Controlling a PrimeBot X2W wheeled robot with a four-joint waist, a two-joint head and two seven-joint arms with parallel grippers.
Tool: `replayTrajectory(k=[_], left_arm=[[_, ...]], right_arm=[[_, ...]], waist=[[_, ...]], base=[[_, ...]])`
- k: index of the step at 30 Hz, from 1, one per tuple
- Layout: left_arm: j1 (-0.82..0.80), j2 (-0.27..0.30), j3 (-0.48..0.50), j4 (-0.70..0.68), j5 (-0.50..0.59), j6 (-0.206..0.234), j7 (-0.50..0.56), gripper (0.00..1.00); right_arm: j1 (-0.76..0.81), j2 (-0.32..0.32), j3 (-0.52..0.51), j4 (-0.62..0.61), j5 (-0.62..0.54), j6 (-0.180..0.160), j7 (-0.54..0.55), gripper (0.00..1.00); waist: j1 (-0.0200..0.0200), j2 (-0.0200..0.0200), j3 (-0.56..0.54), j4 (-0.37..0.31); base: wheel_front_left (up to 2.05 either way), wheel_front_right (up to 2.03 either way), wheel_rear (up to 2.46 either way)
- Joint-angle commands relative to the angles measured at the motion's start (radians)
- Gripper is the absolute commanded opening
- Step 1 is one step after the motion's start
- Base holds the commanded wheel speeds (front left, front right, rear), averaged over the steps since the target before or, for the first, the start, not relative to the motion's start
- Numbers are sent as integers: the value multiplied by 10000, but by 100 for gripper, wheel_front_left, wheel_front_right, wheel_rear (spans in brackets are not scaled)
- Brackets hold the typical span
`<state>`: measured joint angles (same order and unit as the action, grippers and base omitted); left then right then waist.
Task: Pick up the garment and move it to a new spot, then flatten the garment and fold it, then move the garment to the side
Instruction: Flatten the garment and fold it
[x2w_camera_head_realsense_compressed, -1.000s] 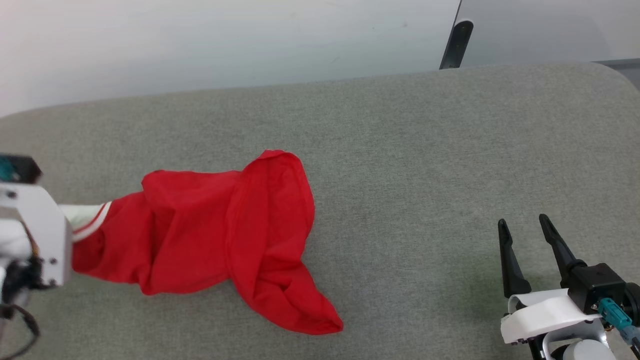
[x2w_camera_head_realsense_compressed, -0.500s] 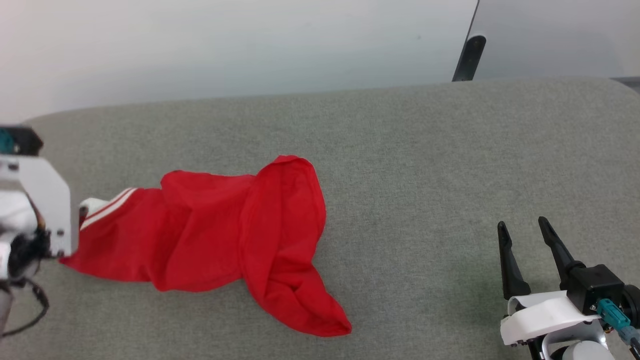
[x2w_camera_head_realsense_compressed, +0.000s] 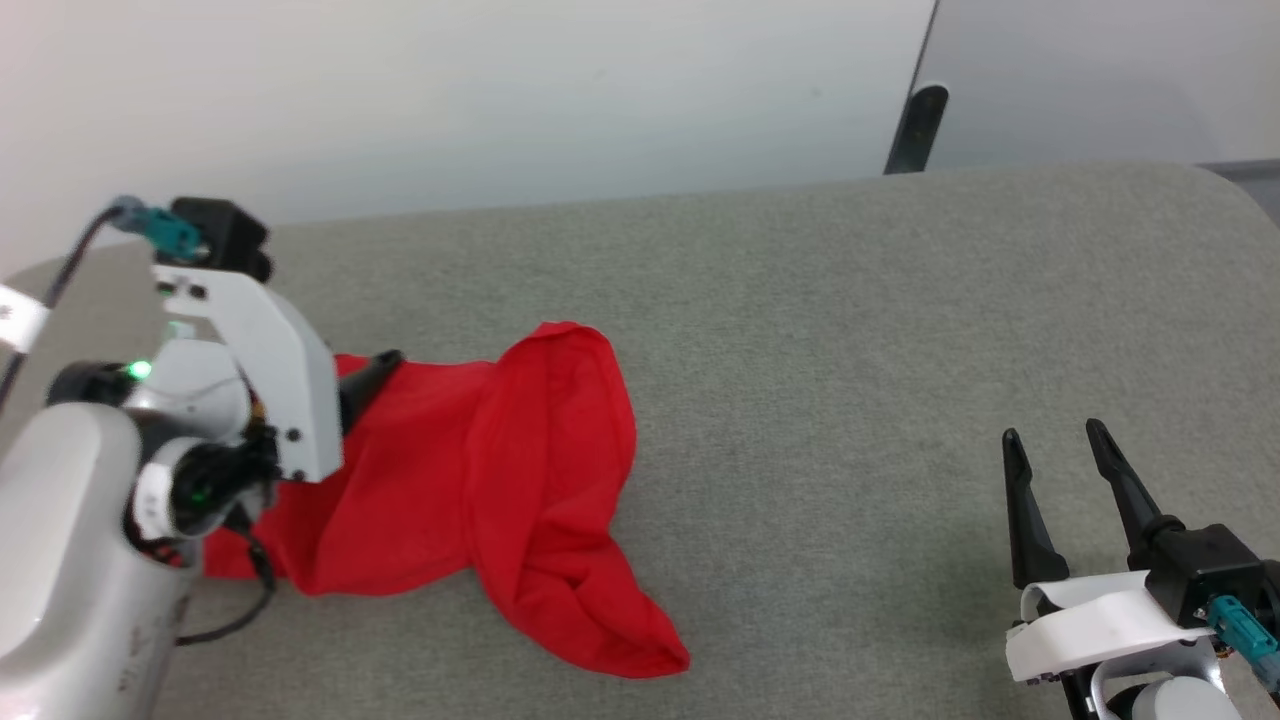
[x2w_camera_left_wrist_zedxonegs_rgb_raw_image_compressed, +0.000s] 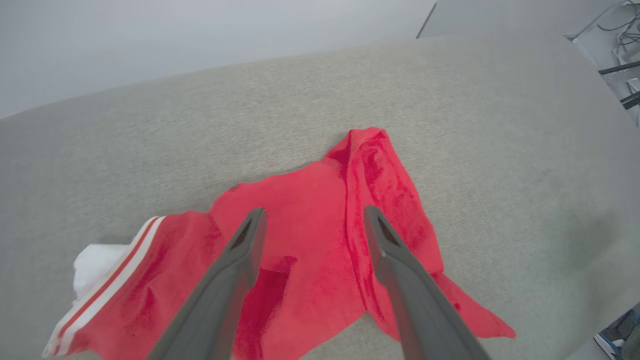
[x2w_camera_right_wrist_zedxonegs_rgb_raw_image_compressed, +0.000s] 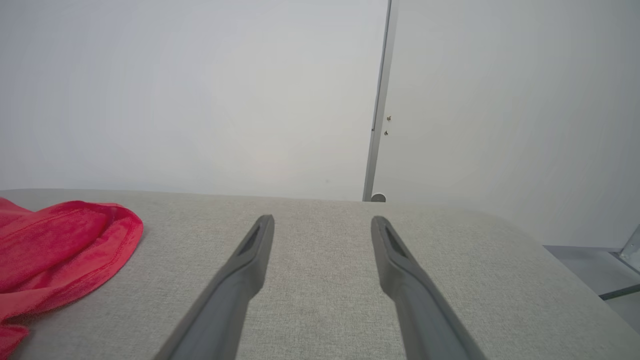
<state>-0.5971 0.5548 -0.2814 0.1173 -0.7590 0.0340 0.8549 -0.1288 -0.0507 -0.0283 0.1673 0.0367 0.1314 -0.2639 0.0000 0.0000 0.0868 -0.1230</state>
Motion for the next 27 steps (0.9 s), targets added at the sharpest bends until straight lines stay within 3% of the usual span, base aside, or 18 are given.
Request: replayTrajectory(k=[1,14,21,27], left_arm=[[-20,-84,-37,-64,-82,-27,55,100],[-428,-90,-518,825,118,9,574,100],[-442,-308,-558,1643,-61,148,671,100],[-358,-425,-785,2545,43,-13,555,100]], right_arm=[[-12,7,3,-42,98,-14,-9,100],[-322,10,211,-36,450,-14,-8,100],[-392,10,241,-57,554,-14,-8,100],[-473,10,328,-37,596,-14,-8,100]], waist=[[0,0,175,-181],[0,0,1276,-1330],[0,0,1588,-1533],[0,0,1751,-1552]], base=[[0,0,0],[0,0,0],[0,0,0],[0,0,0]])
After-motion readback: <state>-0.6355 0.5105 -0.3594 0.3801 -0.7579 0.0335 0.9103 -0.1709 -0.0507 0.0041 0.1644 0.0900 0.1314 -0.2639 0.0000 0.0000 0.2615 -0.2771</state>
